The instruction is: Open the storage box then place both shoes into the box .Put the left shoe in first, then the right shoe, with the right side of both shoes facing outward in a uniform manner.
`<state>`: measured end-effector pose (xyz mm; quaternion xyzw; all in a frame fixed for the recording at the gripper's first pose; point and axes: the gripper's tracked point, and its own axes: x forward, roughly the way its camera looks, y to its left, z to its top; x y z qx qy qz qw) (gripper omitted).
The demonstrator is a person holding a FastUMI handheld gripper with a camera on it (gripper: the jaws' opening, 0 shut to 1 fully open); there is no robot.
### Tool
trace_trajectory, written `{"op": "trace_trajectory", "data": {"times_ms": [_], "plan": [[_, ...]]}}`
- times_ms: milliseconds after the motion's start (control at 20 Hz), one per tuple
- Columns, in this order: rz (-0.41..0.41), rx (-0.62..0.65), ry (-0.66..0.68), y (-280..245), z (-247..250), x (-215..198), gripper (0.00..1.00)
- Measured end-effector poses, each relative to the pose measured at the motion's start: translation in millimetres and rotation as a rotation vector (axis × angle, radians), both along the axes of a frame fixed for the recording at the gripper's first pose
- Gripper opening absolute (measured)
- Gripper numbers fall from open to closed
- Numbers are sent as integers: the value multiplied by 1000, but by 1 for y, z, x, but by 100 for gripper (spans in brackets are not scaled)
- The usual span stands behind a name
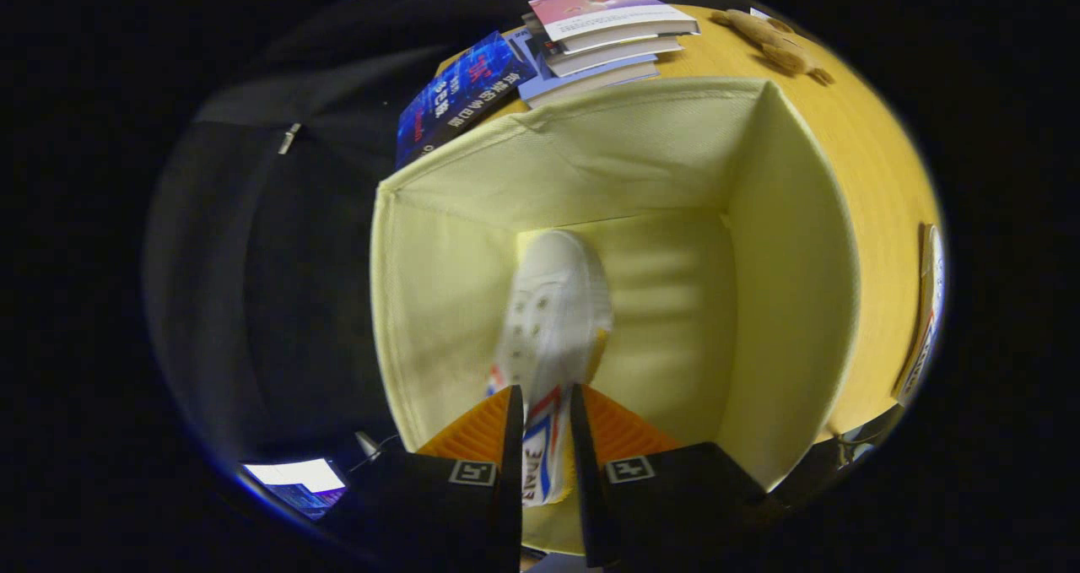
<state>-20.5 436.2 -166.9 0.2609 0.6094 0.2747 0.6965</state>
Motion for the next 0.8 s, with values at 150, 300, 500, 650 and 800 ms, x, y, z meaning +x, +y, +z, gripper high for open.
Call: {"op": "trace_trajectory", "data": {"times_ms": [150, 300, 500, 650, 800], "plan": [[21, 6, -43, -6, 7, 5, 68], [31, 31, -48, -15, 17, 0, 88], [29, 112, -56, -38, 44, -4, 91], [0, 180, -76, -71, 68, -2, 91], [-40, 202, -125, -121, 81, 3, 91]]}}
